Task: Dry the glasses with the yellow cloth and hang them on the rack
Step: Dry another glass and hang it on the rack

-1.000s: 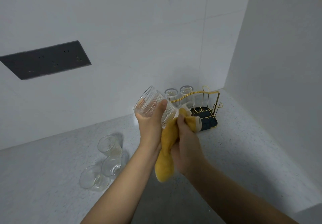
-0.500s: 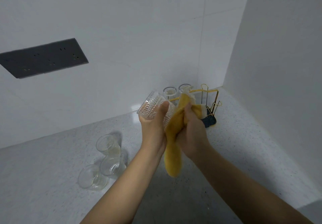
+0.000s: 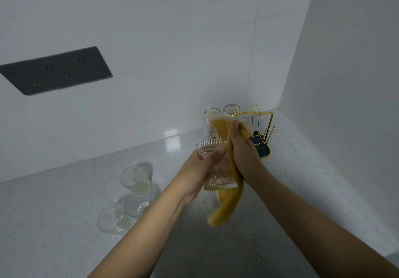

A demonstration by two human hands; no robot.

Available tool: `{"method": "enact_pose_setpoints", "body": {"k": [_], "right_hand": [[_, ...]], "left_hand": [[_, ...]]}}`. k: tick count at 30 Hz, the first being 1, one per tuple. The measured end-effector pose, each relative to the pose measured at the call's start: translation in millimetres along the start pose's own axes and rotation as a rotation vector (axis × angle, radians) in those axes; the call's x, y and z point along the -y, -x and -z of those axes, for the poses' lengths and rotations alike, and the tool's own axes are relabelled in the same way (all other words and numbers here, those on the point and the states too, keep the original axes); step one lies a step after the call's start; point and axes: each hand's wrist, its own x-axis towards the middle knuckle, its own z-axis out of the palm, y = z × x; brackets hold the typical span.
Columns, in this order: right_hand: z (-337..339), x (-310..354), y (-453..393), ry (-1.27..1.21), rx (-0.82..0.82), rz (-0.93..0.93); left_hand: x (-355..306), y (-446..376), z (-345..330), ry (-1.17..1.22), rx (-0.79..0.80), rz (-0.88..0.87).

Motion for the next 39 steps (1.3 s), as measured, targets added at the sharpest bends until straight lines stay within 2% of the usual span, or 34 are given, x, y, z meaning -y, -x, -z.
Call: {"method": "enact_pose_setpoints", "body": {"k": [3,6,8,10,13,16,18,20,22,25,26,27,29,33,35,37,39], "right_hand": [[-2.1,-4.7,2.7,0.01,-0.016,0.227],[-0.7,-8.8,3.1,0.069,-0.095,0.367],[4.1,-6.6,2.7,0.031,-0.109,0.373],[8.4,-3.4,0.5,-0.087,-0.087,0.316],[9.4,0.6,-3.4,-0.003,-0.091,0.306],[8.0,3.7,-11.3,0.255,-0.235,0.257],[7.2,4.8,-16.9,0.391,-0.347,0.233],[4.6,4.7,-18.2,0.42,-0.398,0.233],[3.8,3.3,-17.1,0.381,-0.399,0.265],[7.8,3.0,-11.7,0.138,-0.333,0.388],[9.6,3.9,-11.7,0.084,-0.314,0.428],[11.4,5.3,-12.3,0.067,-0.302,0.444],[12.6,7.2,-16.2,0.116,-0.308,0.41],[8.2,10.3,-25.0,0.482,-0.367,0.434],[4.9,10.6,-23.3,0.508,-0.354,0.476],[7.2,10.4,-20.7,0.382,-0.313,0.501],[13.3,11.0,-16.6,0.177,-0.27,0.487]], "left_hand": [[-1.4,3.6,3.8,-0.028,0.034,0.005],[-2.5,5.1,7.3,-0.022,0.071,0.033],[-3.6,8.3,8.2,0.048,0.091,0.108],[-5.5,11.6,6.0,0.212,0.143,0.24],[-8.4,13.3,3.0,0.358,0.177,0.296],[-5.7,12.9,-0.4,0.218,-0.009,0.233],[3.1,15.1,-7.0,-0.014,-0.165,0.08],[16.7,13.9,-9.1,-0.147,-0.254,-0.047],[17.3,9.8,-5.2,0.018,-0.191,-0.022],[10.7,10.2,4.4,0.622,0.129,0.189],[10.6,12.3,5.7,0.759,0.204,0.235],[10.0,13.5,6.1,0.799,0.253,0.262],[7.9,11.4,6.4,0.623,0.22,0.256],[7.6,4.5,0.0,-0.01,-0.118,0.045],[13.9,1.2,-0.3,-0.092,-0.153,-0.011],[11.9,2.4,2.2,0.185,-0.024,0.081],[11.1,6.8,4.4,0.567,0.2,0.241]]}}
